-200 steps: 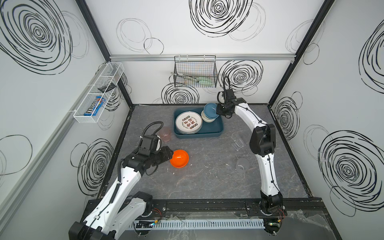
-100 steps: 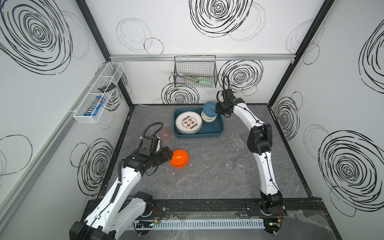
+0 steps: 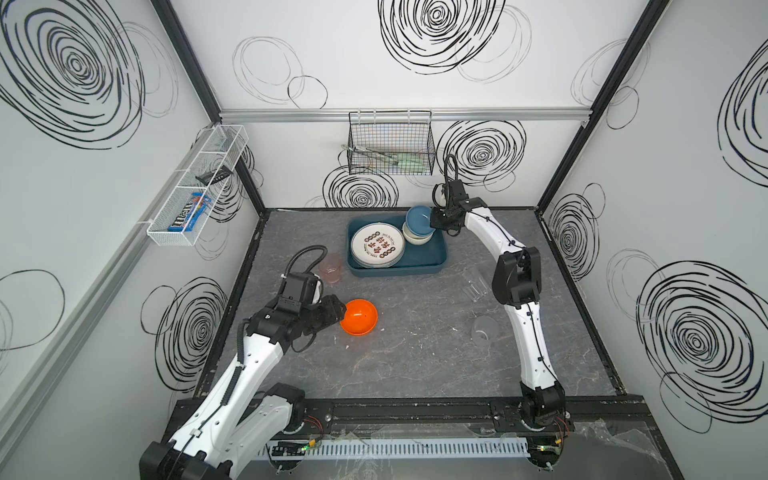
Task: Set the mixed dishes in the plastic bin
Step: 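Lower the blue bowl into the cream bowl and open the right gripper, then withdraw the right gripper from the bin while the left moves over the orange bowl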
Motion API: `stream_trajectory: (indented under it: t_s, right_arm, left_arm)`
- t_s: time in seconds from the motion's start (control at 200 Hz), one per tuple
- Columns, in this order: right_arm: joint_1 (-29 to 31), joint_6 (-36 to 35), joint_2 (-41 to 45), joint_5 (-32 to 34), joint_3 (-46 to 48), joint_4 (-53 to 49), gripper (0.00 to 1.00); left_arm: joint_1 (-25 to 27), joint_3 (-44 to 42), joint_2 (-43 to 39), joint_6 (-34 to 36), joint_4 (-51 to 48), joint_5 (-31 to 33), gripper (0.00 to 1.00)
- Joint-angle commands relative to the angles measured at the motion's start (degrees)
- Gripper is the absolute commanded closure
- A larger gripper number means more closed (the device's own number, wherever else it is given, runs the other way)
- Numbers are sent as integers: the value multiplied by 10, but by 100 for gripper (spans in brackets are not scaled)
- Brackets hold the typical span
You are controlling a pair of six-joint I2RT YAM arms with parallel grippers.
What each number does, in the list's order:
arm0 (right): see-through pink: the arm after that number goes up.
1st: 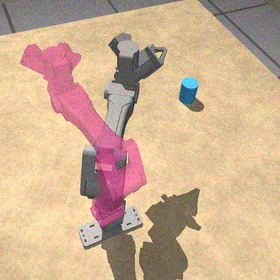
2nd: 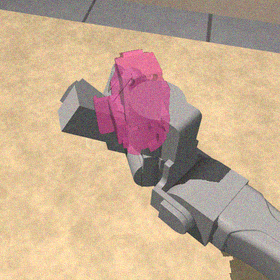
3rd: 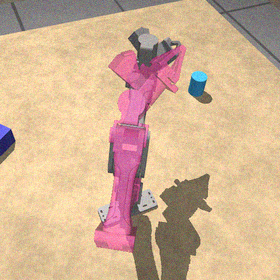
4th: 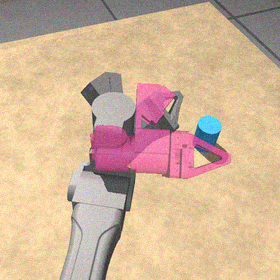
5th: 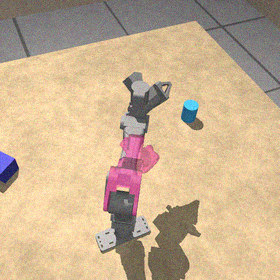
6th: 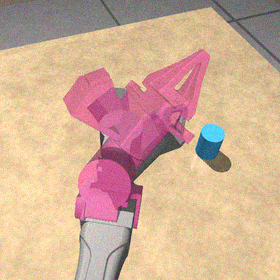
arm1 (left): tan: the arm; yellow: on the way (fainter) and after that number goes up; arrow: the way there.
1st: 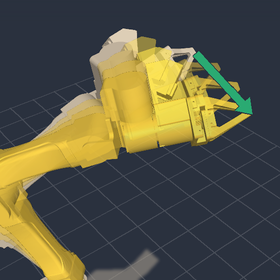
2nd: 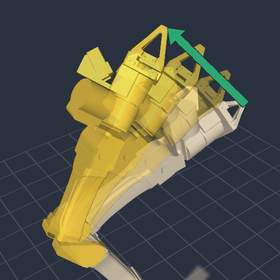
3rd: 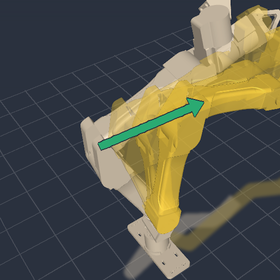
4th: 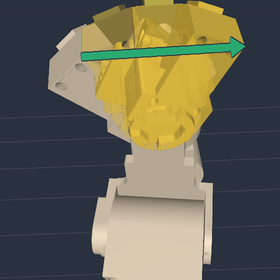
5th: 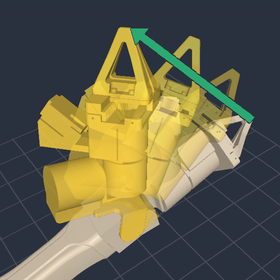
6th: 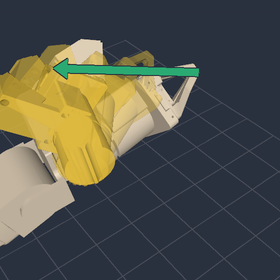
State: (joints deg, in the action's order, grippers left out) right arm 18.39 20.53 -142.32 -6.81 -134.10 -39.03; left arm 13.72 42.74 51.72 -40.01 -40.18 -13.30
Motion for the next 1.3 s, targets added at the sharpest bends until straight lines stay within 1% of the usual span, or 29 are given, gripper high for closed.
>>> stream_trajectory:
  t_s: [0.0,0.525,0.645,0.865,0.966,1.056,1.136,1.291]
  right_arm:
    - [-2,5,-5,-4,-18,13,91]
    - [-1,3,-18,-5,-18,14,87]
    - [0,3,-20,-4,-19,13,84]
    - [1,3,-22,-6,-18,15,83]
    - [1,3,-21,-9,-19,16,77]
    - [2,3,-20,-9,-18,16,73]
    - [3,4,-19,-11,-18,17,67]
    - [3,6,-14,-14,-19,16,66]
  left_arm:
    - [-5,-6,0,-4,14,-4,43]
    - [-9,-16,-1,-5,17,-6,44]
    - [-10,-17,-2,-6,17,-8,44]
    - [-11,-20,-3,-7,18,-8,44]
    - [-11,-22,-5,-8,19,-8,44]
    - [-11,-24,-6,-9,20,-9,44]
    - [-11,-25,-7,-9,20,-9,44]
    - [-12,-25,-7,-10,21,-10,44]
